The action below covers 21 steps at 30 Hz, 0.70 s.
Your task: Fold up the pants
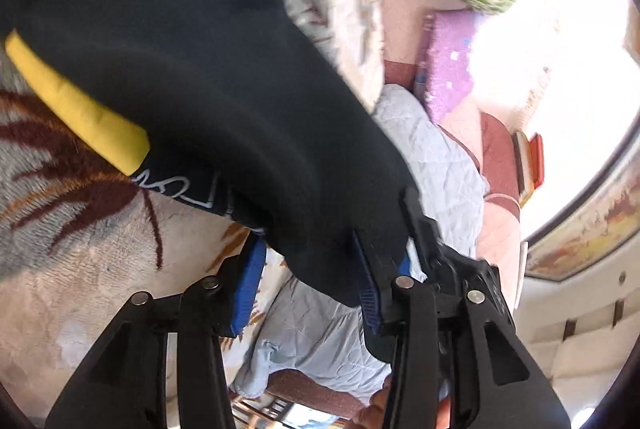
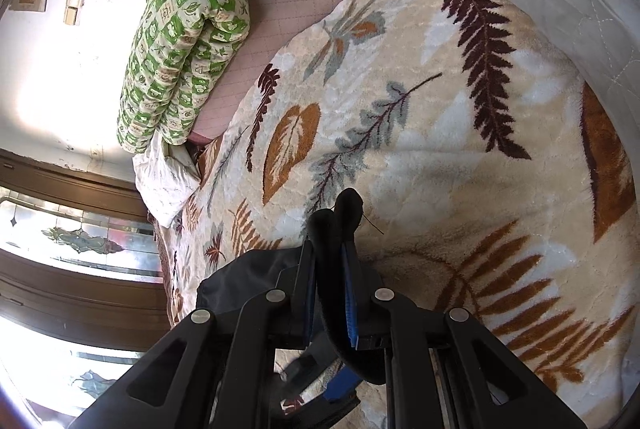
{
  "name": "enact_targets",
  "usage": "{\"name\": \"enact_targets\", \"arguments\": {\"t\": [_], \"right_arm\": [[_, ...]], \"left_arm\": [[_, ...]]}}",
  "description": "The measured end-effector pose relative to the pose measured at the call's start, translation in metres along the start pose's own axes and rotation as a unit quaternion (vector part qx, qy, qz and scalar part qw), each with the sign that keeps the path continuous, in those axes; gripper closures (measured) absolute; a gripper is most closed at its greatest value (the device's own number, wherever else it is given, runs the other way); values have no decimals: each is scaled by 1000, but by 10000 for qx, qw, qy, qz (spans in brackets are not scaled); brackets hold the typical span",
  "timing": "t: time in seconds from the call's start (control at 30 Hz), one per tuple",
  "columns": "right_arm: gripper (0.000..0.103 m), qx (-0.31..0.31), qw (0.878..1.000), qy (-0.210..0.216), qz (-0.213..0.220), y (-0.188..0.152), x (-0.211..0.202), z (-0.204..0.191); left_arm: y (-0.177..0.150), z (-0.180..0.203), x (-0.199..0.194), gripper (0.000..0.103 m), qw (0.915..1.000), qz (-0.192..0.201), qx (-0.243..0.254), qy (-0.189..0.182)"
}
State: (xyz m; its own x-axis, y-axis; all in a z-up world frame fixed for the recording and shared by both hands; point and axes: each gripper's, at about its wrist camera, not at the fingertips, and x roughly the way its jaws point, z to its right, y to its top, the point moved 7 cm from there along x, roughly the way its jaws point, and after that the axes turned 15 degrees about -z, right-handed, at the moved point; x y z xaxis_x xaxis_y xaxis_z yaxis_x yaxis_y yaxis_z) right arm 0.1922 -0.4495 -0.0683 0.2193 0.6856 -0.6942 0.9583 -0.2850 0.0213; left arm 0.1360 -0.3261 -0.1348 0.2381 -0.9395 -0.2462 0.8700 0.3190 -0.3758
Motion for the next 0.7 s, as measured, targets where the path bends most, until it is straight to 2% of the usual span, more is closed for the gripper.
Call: {"name": "enact_targets", "arguments": {"t": [0.1, 0.17, 0.27, 0.57, 0.7], "right_arm": [[91, 14, 10000, 38, -3, 1, 0, 2], [91, 48, 10000, 69, -13, 1, 1, 4], [91, 111, 9999, 128, -21, 0, 1, 9], [91, 97, 9998, 178, 90, -5, -3, -3], [91, 57, 9998, 187, 100, -9, -2, -15]], "left_arm": [[0, -7, 11, 64, 9990, -338, -304, -38], [0, -4, 15, 86, 9984, -514, -240, -84], [4, 4, 16, 97, 9977, -646, -197, -118], [5, 22, -1, 98, 9972, -676, 51, -326], [5, 24, -12, 98, 9968, -689, -7, -415]]}}
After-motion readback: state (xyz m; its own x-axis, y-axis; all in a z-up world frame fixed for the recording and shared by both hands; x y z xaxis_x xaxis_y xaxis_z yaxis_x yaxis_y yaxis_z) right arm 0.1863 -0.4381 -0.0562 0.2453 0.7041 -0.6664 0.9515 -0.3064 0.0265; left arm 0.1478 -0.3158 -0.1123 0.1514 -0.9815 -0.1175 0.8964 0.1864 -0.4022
